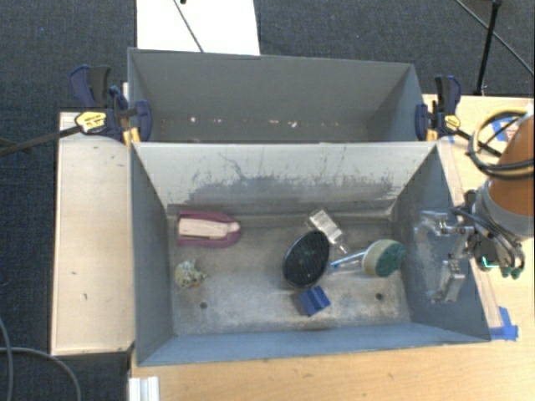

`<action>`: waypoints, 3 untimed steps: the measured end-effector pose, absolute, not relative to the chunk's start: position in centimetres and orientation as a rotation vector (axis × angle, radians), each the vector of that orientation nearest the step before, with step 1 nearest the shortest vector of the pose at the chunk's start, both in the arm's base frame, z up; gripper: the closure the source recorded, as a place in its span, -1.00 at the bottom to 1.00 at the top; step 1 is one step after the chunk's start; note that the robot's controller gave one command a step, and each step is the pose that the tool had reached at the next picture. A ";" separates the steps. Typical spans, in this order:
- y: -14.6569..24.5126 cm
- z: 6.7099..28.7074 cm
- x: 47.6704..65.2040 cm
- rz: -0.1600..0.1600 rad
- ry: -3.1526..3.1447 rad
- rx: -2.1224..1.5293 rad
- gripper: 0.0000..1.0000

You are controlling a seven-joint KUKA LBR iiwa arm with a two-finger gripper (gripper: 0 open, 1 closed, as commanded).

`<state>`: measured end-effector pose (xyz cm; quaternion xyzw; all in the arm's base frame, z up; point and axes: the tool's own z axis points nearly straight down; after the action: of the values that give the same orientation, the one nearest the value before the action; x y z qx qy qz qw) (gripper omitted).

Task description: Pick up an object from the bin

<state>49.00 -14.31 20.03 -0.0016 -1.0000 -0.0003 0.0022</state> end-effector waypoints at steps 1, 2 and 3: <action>-13.2 8.5 55.8 -0.002 -3.142 -0.063 -1.00; -12.4 7.1 54.5 0.002 -3.144 0.012 -1.00; -12.5 7.1 54.5 0.003 -3.145 0.018 1.00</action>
Offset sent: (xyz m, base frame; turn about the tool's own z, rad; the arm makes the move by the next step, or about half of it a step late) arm 0.0672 0.0095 -0.1118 0.0396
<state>54.53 -12.46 7.10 0.0059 -1.0000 0.0009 -0.0018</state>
